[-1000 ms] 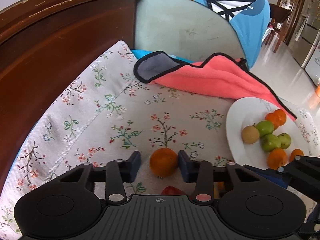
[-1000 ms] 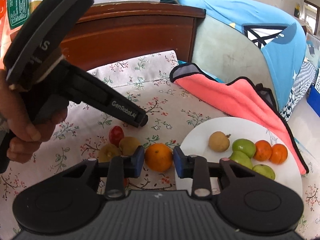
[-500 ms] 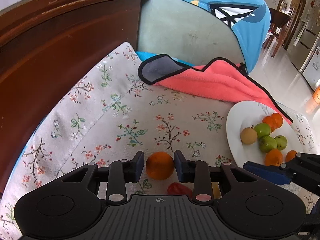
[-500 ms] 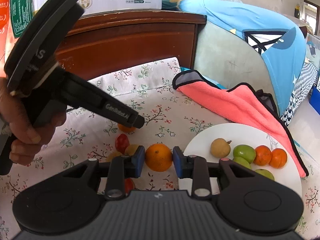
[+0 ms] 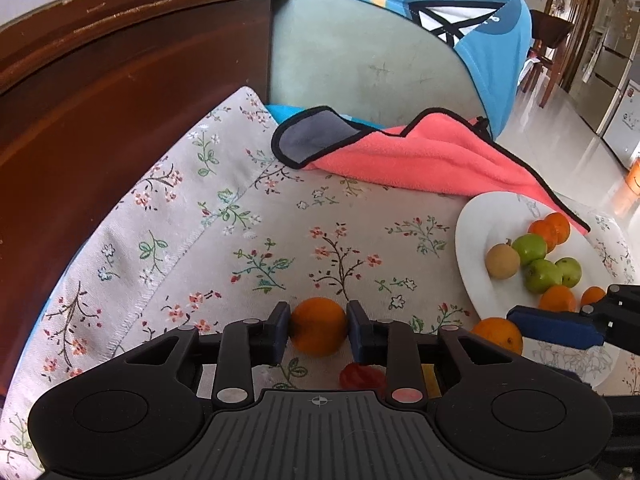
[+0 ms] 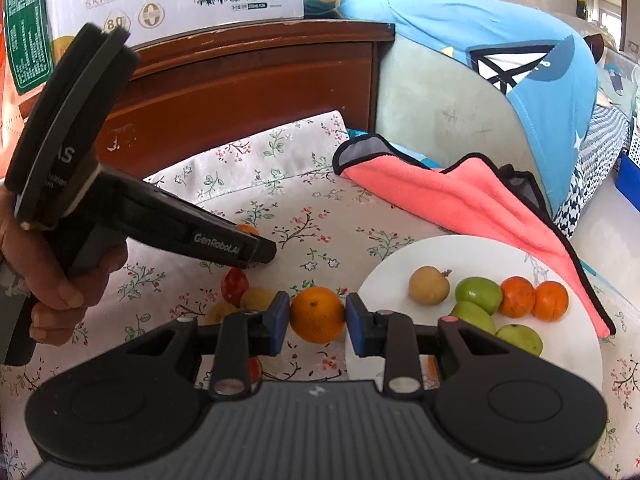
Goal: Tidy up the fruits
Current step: 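Carry both tangerines onto the white plate and open both tools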
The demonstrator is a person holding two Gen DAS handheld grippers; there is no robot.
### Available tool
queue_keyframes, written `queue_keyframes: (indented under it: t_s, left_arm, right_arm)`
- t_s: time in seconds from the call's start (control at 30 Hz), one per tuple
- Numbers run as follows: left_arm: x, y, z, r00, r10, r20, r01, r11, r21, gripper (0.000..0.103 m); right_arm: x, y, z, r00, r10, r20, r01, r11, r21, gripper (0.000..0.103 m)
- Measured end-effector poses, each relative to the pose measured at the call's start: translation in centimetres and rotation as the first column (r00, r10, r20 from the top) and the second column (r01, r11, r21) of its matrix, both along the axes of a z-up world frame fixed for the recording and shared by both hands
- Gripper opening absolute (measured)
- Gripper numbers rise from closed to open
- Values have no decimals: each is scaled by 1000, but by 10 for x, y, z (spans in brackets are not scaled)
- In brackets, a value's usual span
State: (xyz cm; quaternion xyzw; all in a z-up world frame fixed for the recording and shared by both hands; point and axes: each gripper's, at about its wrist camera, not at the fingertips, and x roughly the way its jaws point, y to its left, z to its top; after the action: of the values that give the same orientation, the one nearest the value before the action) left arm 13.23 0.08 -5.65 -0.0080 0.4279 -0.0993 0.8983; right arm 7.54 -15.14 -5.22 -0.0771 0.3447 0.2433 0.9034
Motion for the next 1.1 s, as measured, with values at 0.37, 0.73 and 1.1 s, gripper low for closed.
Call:
queue_keyframes:
  t_s: [0.37,0.73,1.1]
  left_arm:
    - [-4,-4,33,997,24,74,-20,998,-54,28]
    - [-18,-45,56,991,-58,120,73,989,-128,28]
    - [-30,-89,54,982,-154,112,169,975,-145,28]
  right_arm:
    - [1,-17,14,999,-45,15,44,997,56,31]
    - [4,-68,39,984,-174,45,167,977,130,31]
    - [2,-128,54,948,-315,44,300,933,200,31]
